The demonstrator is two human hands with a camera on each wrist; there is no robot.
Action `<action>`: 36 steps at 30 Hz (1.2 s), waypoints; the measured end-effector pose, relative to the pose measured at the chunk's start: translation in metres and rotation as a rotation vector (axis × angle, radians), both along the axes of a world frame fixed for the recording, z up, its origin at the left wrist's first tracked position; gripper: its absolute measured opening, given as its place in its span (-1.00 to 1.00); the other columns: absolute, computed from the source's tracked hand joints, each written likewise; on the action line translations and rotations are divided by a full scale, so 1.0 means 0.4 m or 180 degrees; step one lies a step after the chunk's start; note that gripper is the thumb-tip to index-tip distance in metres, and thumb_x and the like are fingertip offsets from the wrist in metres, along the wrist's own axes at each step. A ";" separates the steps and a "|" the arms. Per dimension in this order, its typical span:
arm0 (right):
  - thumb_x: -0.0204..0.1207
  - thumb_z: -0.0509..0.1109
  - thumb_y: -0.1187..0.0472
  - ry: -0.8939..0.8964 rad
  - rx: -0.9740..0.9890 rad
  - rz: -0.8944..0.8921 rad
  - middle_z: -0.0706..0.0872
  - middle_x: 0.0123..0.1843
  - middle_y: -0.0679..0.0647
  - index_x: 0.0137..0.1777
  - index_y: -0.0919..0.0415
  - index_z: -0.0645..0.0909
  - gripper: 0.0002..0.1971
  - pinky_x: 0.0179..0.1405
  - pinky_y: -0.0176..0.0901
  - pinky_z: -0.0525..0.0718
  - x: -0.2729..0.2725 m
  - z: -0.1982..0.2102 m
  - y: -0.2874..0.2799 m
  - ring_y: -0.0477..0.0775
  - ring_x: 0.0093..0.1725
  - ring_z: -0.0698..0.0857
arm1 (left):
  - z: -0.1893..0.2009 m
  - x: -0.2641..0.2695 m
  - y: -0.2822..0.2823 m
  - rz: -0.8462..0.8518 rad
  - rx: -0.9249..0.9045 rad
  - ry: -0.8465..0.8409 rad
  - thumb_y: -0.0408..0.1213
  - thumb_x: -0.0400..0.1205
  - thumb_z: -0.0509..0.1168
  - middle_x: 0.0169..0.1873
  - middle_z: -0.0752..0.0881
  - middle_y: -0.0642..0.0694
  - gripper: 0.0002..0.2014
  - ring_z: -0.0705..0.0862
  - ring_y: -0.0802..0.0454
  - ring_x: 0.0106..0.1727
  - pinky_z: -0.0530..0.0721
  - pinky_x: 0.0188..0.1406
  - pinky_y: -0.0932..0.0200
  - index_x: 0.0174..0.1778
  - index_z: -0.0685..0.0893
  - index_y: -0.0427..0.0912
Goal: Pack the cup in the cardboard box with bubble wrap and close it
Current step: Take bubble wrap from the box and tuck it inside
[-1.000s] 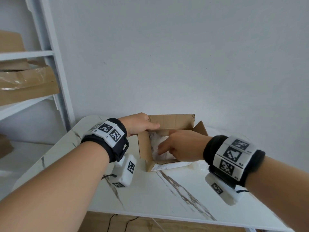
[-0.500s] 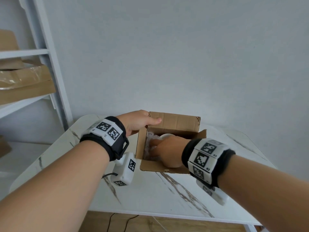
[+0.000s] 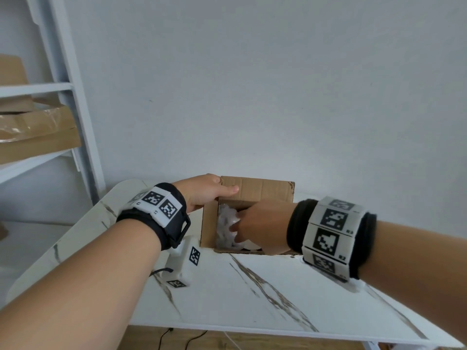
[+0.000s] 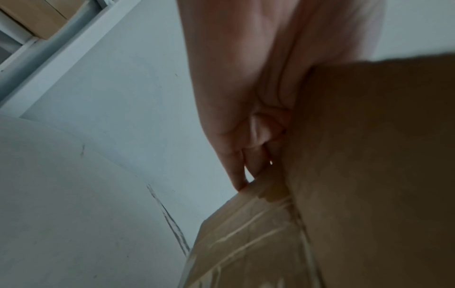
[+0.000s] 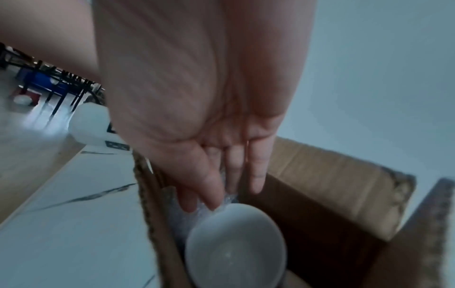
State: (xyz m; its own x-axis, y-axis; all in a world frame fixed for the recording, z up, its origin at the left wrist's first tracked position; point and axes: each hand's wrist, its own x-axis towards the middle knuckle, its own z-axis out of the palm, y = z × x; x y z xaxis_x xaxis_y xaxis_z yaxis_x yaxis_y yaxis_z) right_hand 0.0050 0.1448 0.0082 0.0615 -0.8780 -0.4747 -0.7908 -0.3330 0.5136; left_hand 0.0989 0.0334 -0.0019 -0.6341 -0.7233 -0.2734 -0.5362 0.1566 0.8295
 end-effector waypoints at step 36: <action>0.48 0.29 0.20 -0.2863 -0.2473 -0.1533 0.81 -0.24 0.10 -0.15 0.11 0.82 -0.77 -0.09 0.00 0.75 -0.177 -0.001 0.029 0.15 -0.13 0.76 | -0.030 -0.011 -0.048 0.0464 -0.1280 -0.0057 -0.43 0.52 0.43 0.21 0.67 -0.14 -0.53 0.66 -0.11 0.20 0.67 0.15 0.05 0.34 0.55 -0.09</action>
